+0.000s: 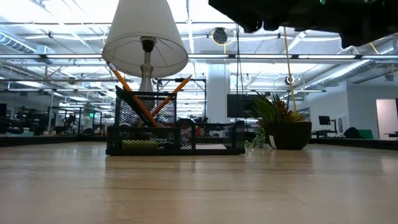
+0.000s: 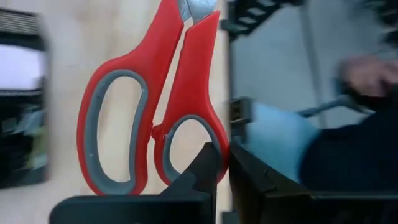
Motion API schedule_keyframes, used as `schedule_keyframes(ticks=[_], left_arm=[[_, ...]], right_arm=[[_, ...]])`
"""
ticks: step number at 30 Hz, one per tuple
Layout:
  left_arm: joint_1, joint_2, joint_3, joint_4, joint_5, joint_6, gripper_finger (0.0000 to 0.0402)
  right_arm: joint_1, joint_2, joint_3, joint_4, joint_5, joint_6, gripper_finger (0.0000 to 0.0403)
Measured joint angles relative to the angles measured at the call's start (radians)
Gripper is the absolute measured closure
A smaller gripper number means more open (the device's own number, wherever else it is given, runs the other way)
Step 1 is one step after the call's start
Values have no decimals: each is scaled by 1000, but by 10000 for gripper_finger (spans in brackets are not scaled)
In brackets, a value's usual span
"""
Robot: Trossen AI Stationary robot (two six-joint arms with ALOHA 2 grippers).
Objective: Pick and place office supplies into organizer
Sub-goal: Put the orange scissor into the black desk organizer
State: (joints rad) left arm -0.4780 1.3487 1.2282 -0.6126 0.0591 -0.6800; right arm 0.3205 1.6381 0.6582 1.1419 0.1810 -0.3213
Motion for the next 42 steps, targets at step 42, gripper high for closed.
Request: schedule_keyframes(ticks=[42], left_arm=[[35, 0, 0, 92, 159, -24, 372]], right_arm=[[57, -31, 229, -68, -270, -145, 236]])
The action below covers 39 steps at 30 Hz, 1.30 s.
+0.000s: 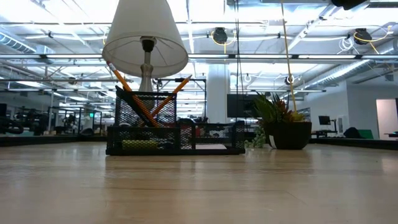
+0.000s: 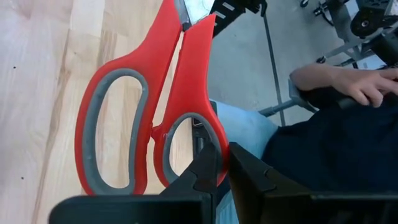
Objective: Pick and place office supplies into organizer
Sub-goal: Put the orange scissor into the black desk organizer
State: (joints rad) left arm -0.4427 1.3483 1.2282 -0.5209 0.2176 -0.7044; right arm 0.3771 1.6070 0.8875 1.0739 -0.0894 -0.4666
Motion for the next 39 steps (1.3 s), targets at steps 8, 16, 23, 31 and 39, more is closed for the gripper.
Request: schedule_keyframes(ticks=[8, 16, 23, 31, 39], left_arm=[[5, 0, 0, 0, 6, 18, 387], [19, 0, 0, 3, 15, 23, 376], [22, 0, 0, 2, 17, 20, 378], [14, 0, 0, -5, 0, 54, 354], [14, -13, 0, -157, -159, 33, 350]], right_arm=[[-1, 0, 0, 19, -47, -20, 299], [-11, 0, 38, -16, -68, 1, 341], [-11, 0, 49, -45, -69, -35, 388], [-17, 0, 49, -56, -37, -48, 400], [-45, -1, 49, -118, 23, -22, 401]])
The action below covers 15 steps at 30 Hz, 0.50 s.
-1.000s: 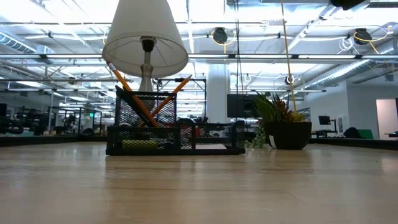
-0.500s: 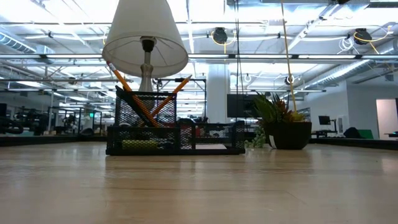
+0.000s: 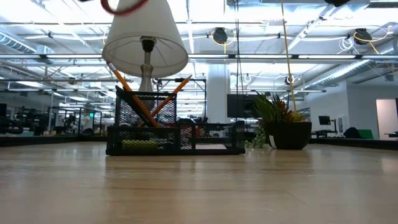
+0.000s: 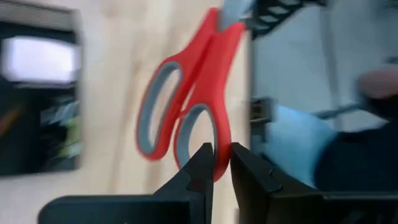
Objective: Pick and place office supplies into organizer
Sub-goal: Put the orange scissor into the black desk organizer
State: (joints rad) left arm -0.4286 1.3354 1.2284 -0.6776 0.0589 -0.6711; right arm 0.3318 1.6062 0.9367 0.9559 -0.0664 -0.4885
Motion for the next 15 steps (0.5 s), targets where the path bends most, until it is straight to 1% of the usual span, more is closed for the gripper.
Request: schedule_keyframes(ticks=[2, 6, 11, 15], left_arm=[[1, 2, 0, -56, -45, -19, 340], [-1, 2, 0, -119, -89, -34, 314], [-3, -8, 0, -175, -166, -44, 283], [-6, -7, 0, -211, -217, -46, 265]], right_arm=[[-5, 2, 0, -20, 24, 3, 401], [-17, 2, 0, -43, 69, 13, 402], [-48, 2, 0, -57, 77, 54, 402], [-75, 2, 0, -63, 84, 73, 402]])
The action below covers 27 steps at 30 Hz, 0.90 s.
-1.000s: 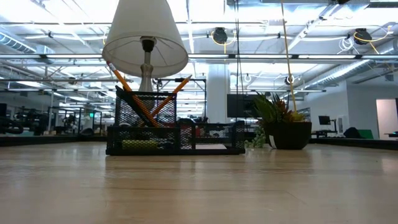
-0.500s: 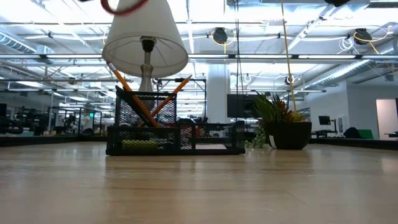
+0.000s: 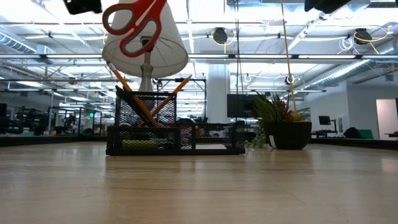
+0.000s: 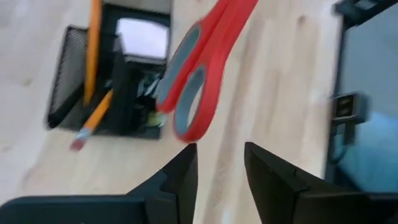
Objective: Pick and place office supplies into organizer
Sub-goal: Put the orange scissor into the black desk organizer
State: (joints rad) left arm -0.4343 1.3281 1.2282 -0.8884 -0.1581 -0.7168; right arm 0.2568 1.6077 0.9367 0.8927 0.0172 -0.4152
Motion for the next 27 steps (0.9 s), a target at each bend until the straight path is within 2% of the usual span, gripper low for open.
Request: schedule_keyframes(ticks=[3, 9, 12, 19, 27], left_arm=[[0, -1, 0, -70, -21, 8, 257], [-67, -1, 0, -206, -144, -52, 254], [-115, -1, 0, -223, -199, -91, 254], [-212, -1, 0, -214, -290, -125, 254], [-279, -1, 0, -214, -352, -143, 254]], right_arm=[[-30, 0, 0, -5, 9, 4, 402], [-92, -1, 0, -68, 42, 20, 403], [-117, -1, 0, -103, 86, 25, 403], [-174, -1, 0, -176, 83, 117, 403], [-206, -1, 0, -214, -39, 210, 403]])
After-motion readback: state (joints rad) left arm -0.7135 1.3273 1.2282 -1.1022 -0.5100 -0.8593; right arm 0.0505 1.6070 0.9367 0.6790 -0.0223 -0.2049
